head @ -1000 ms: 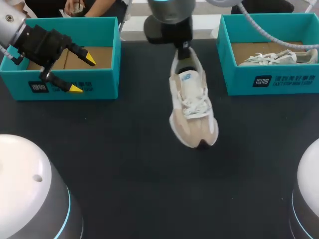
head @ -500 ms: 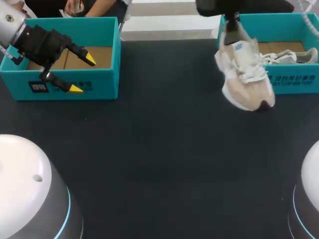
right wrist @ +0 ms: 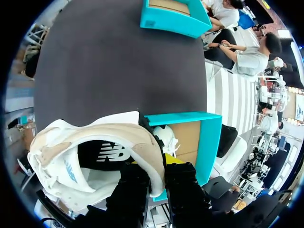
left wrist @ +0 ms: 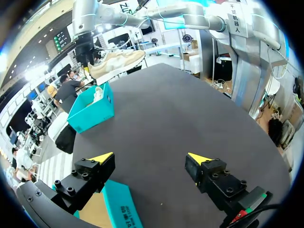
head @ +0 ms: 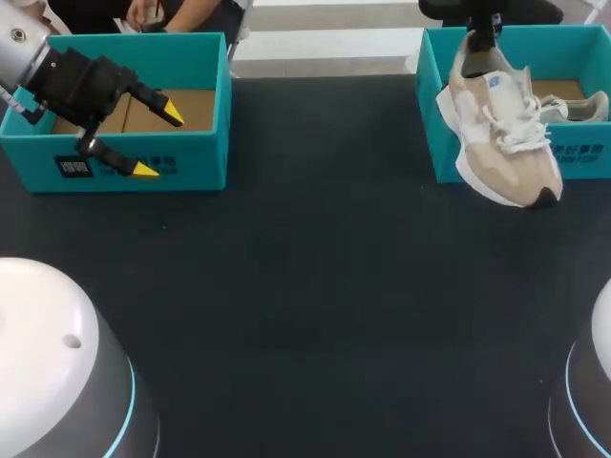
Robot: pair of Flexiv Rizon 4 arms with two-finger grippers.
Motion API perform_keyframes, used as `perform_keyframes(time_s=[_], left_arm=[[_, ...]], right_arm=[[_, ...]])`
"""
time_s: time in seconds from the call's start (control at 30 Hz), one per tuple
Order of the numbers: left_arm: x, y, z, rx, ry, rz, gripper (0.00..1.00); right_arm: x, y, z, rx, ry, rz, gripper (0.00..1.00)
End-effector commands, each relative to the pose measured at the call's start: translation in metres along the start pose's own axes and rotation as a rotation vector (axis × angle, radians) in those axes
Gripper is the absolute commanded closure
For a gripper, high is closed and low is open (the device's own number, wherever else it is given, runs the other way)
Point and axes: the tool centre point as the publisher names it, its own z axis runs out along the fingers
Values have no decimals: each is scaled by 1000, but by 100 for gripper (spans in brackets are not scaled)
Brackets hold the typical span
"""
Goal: Take the shoe out of the shoebox, open the shoe tongue, remove and reinsert the insole, then place the shoe into the shoebox
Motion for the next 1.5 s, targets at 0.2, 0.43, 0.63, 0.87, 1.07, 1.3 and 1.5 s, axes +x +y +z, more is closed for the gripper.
perform_keyframes(time_s=[0.2,0.43,0.63,0.87,1.07,1.3,1.5], left_arm=[[0,-1,0,-4,1,-1,0],[0,-1,0,-4,1,-1,0],[0,-1,0,-4,1,-1,0],[0,-1,0,-4,1,-1,0],[0,-1,0,-4,1,-1,0],[0,-1,0,-4,1,-1,0],[0,-1,0,-4,1,-1,0]], right_arm=[[-23,-27,9,21,-24,57,100],[-67,-80,32,110,5,162,100],[-105,-129,48,68,29,108,100],[-149,-180,71,74,50,106,100],[-184,-202,84,107,69,102,100],[-217,-212,104,117,123,96,100],[-224,-217,110,142,95,167,100]])
